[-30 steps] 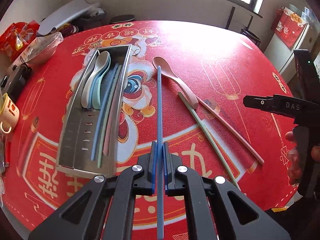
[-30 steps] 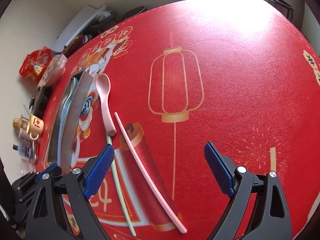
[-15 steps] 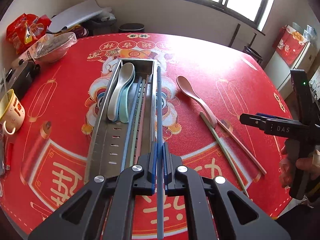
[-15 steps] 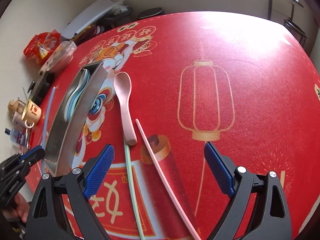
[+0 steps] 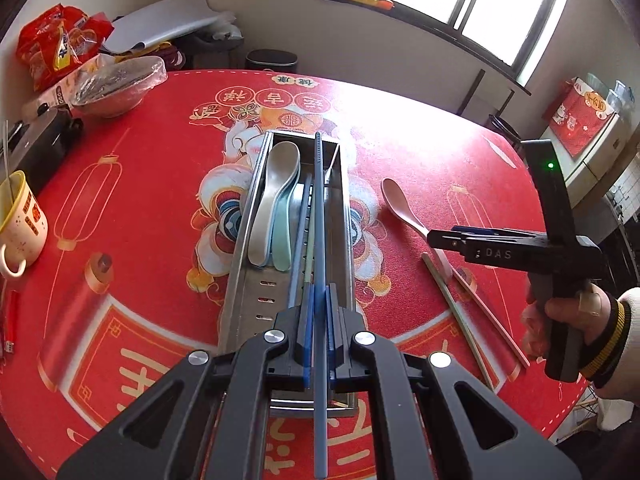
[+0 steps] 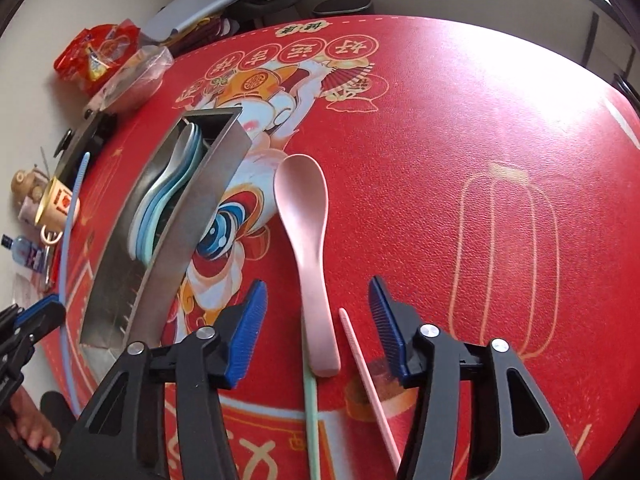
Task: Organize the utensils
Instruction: 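Carry the blue chopstick over the caddy with the left gripper, then grasp the pink spoon handle with the right gripper and lift it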
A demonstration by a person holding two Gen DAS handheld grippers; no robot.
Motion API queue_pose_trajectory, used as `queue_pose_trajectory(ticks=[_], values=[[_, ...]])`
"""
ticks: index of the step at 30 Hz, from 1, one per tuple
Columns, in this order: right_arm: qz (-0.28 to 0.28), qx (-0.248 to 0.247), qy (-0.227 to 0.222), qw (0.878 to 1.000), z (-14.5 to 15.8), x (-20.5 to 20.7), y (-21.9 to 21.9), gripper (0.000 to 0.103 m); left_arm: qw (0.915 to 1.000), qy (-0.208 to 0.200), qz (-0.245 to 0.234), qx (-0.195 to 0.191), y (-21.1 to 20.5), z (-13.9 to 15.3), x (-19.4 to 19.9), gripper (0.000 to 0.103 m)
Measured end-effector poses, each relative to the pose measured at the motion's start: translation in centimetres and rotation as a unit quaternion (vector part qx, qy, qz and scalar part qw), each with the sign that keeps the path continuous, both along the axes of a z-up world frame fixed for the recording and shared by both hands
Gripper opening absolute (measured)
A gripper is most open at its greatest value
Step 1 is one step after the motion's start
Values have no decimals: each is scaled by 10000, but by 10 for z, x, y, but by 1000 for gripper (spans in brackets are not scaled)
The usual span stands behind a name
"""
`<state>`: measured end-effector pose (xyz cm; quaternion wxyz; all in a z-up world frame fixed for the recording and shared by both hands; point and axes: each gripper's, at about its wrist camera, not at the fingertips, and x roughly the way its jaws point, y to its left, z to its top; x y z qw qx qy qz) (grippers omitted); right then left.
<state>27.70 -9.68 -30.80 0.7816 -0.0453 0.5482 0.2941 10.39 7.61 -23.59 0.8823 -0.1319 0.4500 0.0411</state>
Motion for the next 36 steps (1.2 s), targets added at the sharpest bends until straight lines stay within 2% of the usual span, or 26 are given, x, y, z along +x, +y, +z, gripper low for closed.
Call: queue_pose_trajectory(ticks=[2,9,16,21,23,28,36], values=[[5,-3,81,10000,-4,4,7,43,10000,12,-26,-4,5,0,0,5],[-305,-18,309,9991,-18,10,17,37,9999,29,-131,-57,21,1,0,5],[-680,70,419,9968,-19,18,17,29,9994,76,-301,-116,31,-2,6,5],[-590,-170,286,9977,-19,12,22,25,9989,97,-432,-144,33,-5,14,5],[-591,-244,243,9977,-18,10,22,18,9987,111,-469,-189,33,-6,17,5],[-737,-23,164,9971,-9,4,13,6,9980,173,-515,-312,33,-11,24,5],[-965,491,164,9940,10,-13,-3,6,9971,324,-487,-486,33,-23,38,5]])
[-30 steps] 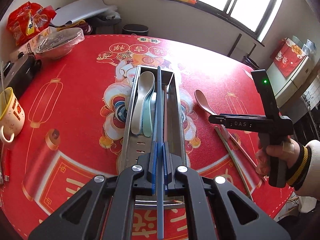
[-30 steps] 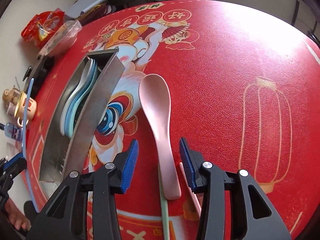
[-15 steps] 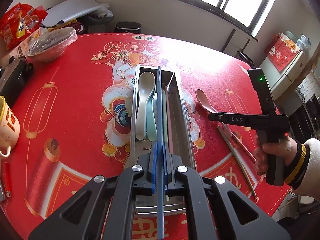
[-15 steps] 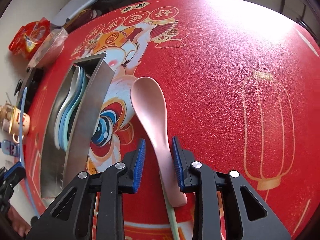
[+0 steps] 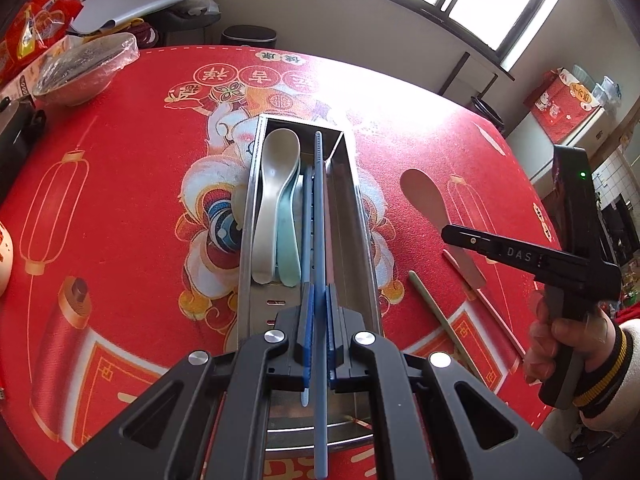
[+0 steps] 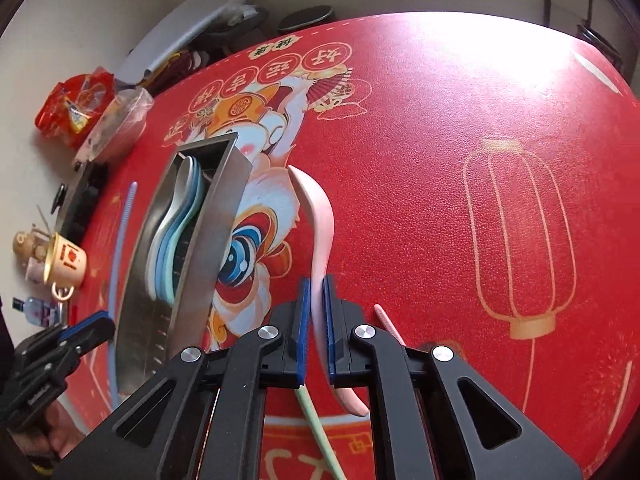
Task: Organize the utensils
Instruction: 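Grasp the pink spoon handle with the right gripper and lift it, then lower the blue chopstick into the caddy and open the left gripper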
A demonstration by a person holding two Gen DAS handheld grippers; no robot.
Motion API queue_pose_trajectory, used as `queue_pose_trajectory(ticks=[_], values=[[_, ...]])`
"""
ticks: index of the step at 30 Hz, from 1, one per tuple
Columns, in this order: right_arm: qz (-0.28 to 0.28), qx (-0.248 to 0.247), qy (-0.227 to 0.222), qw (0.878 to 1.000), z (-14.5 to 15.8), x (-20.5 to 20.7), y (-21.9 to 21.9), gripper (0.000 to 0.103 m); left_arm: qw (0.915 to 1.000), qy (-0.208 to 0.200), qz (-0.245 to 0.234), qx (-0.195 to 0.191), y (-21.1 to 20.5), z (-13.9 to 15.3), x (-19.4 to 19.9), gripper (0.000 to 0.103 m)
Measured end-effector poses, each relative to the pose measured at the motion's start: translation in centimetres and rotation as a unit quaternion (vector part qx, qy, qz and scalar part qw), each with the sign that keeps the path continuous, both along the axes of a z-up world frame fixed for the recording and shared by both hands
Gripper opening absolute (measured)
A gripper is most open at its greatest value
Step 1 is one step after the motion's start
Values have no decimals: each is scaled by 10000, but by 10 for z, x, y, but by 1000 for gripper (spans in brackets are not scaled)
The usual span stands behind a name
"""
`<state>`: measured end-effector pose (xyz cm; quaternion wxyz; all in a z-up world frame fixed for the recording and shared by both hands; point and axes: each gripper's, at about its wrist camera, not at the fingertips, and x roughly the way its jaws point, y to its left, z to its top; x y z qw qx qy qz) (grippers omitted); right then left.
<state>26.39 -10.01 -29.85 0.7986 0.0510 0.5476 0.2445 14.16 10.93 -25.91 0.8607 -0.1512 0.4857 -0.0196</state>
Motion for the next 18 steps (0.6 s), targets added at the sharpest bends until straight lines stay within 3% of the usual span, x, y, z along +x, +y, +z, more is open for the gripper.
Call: queue_pose_trajectory(ticks=[9,18], values=[[-479,514,136,9974,8,-22,-34,6,9997,221,-38,-67,-2,-15,23,5],[-799,509,141,9954,9,-38,-63,7,9986,488,-92,-192,-10,-34,55,5]])
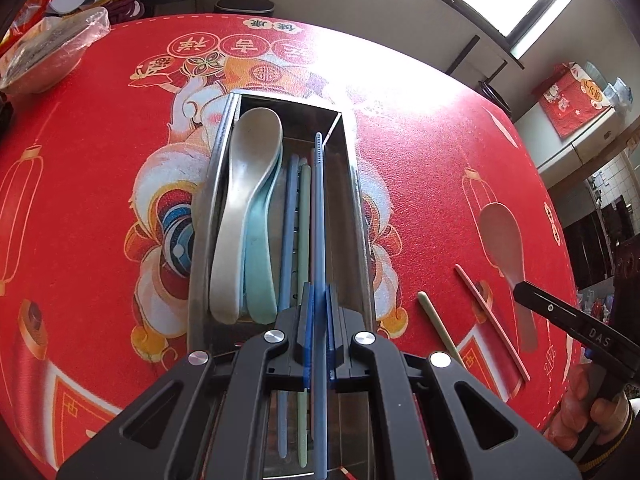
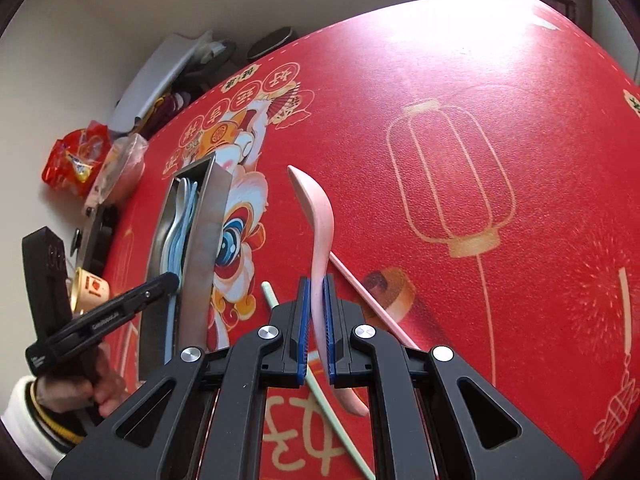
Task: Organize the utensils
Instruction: 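Lower the blue chopstick into the caddy and open the left gripper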
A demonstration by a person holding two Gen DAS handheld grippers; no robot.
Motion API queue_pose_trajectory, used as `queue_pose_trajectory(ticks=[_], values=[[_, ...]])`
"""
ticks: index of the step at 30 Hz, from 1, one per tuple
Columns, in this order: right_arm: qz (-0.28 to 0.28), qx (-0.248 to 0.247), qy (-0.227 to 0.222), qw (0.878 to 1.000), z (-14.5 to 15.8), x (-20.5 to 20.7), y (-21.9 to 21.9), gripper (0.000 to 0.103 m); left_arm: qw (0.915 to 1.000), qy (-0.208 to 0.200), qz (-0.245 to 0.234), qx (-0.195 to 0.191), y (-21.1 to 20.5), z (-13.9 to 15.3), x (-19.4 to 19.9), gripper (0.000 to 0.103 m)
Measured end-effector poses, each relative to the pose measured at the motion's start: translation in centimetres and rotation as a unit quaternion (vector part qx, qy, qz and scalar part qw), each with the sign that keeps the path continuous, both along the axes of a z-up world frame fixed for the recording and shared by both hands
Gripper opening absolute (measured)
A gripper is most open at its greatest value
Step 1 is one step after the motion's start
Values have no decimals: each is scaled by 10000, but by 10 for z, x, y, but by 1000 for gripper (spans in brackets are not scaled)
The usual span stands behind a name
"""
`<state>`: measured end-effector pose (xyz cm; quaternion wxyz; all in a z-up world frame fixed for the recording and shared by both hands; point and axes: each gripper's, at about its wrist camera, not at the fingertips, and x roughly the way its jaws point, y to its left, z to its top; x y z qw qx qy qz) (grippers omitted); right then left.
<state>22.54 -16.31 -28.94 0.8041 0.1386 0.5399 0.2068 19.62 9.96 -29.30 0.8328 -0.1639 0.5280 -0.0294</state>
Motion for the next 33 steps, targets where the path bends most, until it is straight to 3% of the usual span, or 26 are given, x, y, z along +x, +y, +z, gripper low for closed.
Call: queue_pose_trajectory(ticks=[9,14,19,25,27,33], values=[[-278,20,28,9996,2,-14,-25,7,9998,4,-202,35,-9,-6,3,9],[-339,83,38,9994,4,-18,-29,7,9997,-153,-118,121,-3,6,-3,23],[-308,207,69,9993,6,-21,-24,7,9986,-439,-36,303,4,26,-20,43],[-216,262,70,9994,7,-23,-7,7,9967,-613,29,539,19,40,-44,81],[-174,283,65,9994,8,-24,0,7,9957,-659,52,644,25,44,-51,89],[-32,381,110,9992,9,-23,29,7,9950,-710,162,685,47,50,-72,96]])
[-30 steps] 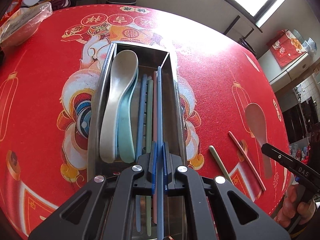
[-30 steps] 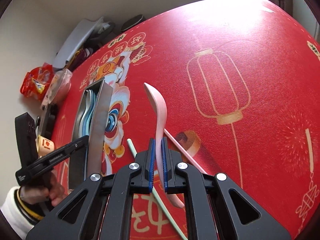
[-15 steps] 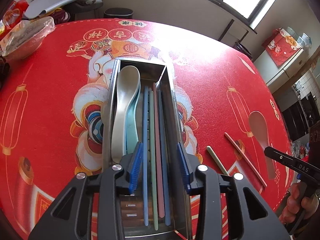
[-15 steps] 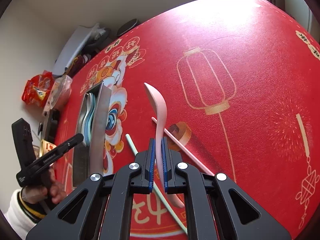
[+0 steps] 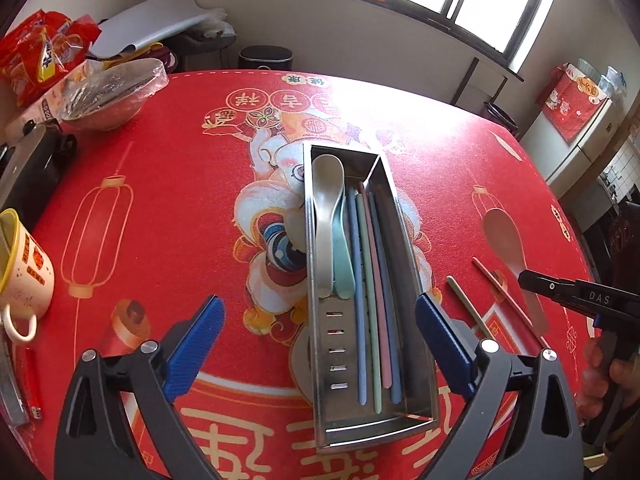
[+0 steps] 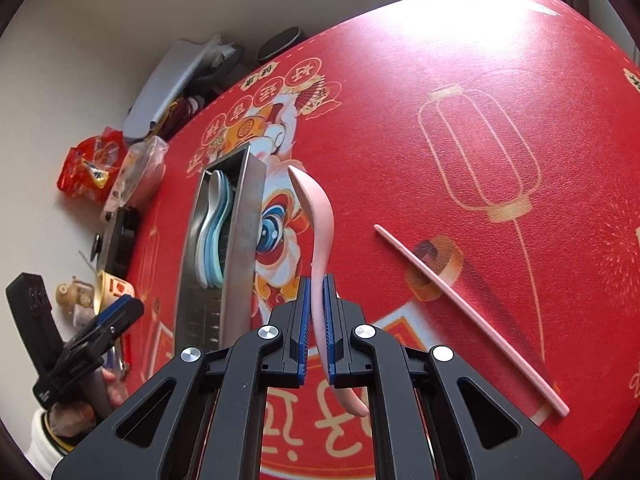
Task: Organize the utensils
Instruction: 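Lower the blue chopstick into the caddy and open the left gripper, then lower the pink spoon into the caddy and open the right gripper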
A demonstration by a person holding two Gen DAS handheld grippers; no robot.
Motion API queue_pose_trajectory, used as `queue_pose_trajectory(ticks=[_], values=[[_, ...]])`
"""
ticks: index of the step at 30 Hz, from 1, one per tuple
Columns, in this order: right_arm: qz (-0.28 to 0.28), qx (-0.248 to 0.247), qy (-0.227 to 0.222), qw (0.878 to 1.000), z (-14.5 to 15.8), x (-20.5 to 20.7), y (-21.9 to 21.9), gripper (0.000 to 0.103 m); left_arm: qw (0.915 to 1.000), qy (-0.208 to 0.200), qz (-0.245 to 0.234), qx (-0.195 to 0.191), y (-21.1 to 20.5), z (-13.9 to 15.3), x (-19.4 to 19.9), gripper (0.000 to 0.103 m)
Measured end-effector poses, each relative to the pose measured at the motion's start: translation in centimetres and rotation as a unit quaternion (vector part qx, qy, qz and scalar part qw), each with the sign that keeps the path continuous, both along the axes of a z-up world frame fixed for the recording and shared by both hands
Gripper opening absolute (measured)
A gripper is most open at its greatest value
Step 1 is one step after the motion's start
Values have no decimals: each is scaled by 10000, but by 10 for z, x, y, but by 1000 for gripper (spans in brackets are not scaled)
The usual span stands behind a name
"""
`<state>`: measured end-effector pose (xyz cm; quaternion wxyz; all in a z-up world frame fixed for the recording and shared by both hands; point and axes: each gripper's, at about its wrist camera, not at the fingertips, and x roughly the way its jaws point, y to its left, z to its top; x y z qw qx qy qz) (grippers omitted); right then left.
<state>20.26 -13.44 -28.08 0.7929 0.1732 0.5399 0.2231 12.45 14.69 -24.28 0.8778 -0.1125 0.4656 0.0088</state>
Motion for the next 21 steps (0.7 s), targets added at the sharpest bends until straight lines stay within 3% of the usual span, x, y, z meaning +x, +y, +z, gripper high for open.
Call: queue_pose_trajectory(ticks=[6,21], values=[[166,7,-19,9999,4,5,33,7,9998,106,174,21,20,0,-13,97],[409,163,281,9986,13,36,123,7,9986,-228,425,223,50,7,-34,97]])
